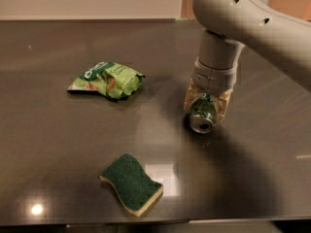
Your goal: Pick green can
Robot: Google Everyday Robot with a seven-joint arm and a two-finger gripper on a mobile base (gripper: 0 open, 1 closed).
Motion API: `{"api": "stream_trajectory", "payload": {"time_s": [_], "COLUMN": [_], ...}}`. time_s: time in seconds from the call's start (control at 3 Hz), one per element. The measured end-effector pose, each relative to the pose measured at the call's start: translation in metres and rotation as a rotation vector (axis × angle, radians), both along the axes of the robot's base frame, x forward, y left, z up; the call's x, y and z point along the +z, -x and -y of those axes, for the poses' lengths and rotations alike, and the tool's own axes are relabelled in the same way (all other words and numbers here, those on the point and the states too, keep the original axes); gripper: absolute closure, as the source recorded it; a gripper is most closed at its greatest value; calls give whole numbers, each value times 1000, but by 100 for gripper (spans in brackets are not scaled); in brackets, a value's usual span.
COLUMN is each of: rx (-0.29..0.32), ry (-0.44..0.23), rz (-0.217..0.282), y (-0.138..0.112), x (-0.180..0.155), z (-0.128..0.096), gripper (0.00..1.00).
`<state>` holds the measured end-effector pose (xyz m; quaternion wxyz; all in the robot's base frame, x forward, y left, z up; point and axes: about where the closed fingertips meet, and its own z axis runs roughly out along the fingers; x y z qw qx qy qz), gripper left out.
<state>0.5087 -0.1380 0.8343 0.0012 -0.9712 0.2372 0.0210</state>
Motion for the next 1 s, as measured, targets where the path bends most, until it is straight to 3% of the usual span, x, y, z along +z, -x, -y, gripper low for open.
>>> {"api": "stream_trajectory", "payload": {"time_s": [0.33,0.67,1.0], "rx": [5,-5,-30], "ry": [-16,-60,-116], "rz": [10,22,77], "y": [-4,-9,-19], "x": [18,46,84], "z": [-6,-16,-31], "gripper": [87,100,100]}}
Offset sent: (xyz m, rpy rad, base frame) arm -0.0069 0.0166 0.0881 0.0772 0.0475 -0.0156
